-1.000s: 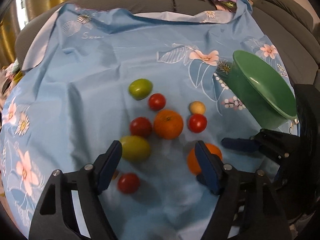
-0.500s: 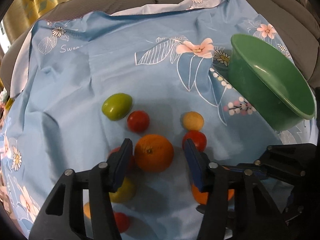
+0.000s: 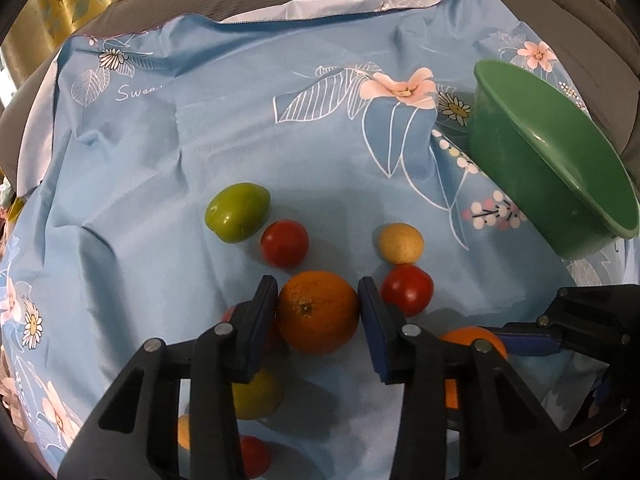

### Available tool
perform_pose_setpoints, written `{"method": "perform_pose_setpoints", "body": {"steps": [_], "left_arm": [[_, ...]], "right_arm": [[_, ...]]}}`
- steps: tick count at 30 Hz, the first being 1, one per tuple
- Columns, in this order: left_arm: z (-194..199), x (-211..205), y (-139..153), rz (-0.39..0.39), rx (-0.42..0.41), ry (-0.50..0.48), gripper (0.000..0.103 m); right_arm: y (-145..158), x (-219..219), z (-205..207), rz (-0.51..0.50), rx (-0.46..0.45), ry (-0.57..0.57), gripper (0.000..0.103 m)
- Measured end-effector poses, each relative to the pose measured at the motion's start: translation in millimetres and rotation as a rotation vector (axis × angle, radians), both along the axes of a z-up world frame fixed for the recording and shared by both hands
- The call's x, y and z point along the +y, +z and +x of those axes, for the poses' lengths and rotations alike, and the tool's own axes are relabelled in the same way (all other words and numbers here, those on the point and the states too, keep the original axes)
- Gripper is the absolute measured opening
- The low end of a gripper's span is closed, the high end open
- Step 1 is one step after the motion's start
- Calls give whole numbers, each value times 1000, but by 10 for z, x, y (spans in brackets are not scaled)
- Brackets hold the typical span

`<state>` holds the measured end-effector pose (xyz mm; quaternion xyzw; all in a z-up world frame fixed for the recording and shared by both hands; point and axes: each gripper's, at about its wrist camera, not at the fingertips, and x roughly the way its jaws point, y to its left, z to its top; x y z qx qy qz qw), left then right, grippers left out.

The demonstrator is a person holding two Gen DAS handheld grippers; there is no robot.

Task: Organize fruits
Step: 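Carry both oranges over the green bowl and open both tools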

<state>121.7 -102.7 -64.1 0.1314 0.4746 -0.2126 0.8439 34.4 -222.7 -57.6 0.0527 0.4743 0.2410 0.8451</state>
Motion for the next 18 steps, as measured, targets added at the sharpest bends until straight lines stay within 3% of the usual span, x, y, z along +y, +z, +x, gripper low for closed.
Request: {"method": "perform_pose_setpoints", "body": {"steps": [8,18], "left_arm": [[-195,90,245,-104,1,21,41],[-461,-274,803,-171,-98,-73,41]], "right_arm": [[136,-97,-57,57,-26,-16,48],[654,-656,-301,111,-192,-162,48]]}}
